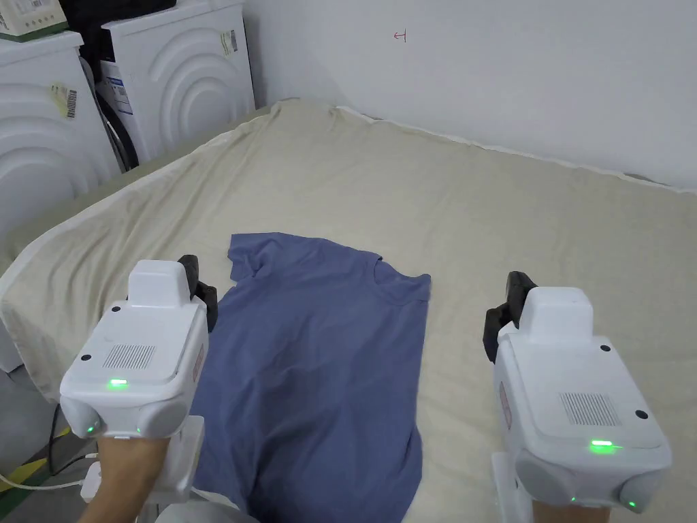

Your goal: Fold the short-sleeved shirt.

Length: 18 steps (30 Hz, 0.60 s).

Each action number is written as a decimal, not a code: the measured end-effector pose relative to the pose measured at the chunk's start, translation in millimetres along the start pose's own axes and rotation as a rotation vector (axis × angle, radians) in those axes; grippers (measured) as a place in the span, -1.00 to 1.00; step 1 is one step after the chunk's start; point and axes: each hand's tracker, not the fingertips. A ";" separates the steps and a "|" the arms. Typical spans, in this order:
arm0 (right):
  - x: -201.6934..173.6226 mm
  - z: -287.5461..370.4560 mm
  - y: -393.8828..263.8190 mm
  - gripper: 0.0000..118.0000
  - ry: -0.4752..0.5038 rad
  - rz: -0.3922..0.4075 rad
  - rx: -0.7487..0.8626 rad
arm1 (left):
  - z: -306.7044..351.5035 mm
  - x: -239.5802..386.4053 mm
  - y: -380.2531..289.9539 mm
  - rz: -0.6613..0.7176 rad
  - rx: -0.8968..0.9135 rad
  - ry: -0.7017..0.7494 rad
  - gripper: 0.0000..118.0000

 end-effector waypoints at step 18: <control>71.6 -17.6 -25.5 -0.99 -0.148 0.024 -0.091 | -184.0 102.6 -66.9 0.135 -0.819 -0.253 0.92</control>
